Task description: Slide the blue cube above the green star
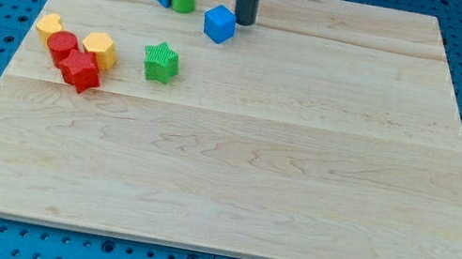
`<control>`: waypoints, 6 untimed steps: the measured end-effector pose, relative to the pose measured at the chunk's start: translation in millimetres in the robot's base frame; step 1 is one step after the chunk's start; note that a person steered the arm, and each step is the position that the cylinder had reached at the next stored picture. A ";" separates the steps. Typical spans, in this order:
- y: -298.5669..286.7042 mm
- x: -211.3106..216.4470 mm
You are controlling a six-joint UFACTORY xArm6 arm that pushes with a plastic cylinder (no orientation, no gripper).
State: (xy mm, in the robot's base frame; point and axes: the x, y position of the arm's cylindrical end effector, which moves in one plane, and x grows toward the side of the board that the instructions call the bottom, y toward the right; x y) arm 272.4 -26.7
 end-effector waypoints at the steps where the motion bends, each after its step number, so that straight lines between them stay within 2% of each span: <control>1: -20.2 -0.1; 3: -22.4 21.0; 4: -3.6 39.2; 6: -45.6 21.2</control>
